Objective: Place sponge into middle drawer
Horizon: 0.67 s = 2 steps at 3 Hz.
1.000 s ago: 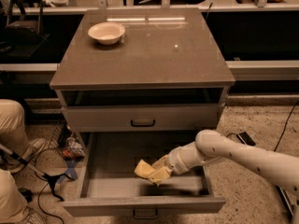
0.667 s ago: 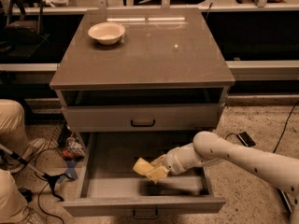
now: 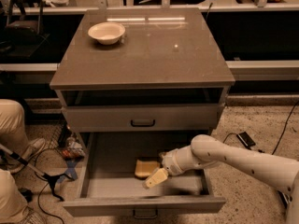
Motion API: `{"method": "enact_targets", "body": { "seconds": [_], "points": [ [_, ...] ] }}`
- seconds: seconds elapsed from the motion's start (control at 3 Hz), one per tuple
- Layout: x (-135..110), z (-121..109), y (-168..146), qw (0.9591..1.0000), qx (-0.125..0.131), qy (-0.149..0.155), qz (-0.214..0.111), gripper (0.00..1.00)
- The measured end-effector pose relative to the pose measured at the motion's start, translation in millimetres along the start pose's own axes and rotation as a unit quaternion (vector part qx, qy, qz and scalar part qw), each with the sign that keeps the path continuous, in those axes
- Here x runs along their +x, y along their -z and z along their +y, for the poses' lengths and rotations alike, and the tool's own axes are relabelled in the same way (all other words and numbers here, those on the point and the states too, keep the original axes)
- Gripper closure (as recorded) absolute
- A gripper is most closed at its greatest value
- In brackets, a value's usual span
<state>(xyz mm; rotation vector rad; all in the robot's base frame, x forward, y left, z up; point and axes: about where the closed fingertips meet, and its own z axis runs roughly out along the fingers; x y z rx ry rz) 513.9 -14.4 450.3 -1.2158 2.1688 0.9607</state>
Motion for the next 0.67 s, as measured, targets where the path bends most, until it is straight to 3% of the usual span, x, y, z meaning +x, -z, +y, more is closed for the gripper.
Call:
{"method": "enact_targets", "body": {
  "seconds": [0.33, 0.67],
  "points": [
    [8.7, -19.2, 30.8, 0.9993, 0.034, -0.014, -0.012, 0.00],
    [28.1, -39.6, 108.2, 0.9944, 0.099, -0.023, -0.026, 0.00]
  ]
}}
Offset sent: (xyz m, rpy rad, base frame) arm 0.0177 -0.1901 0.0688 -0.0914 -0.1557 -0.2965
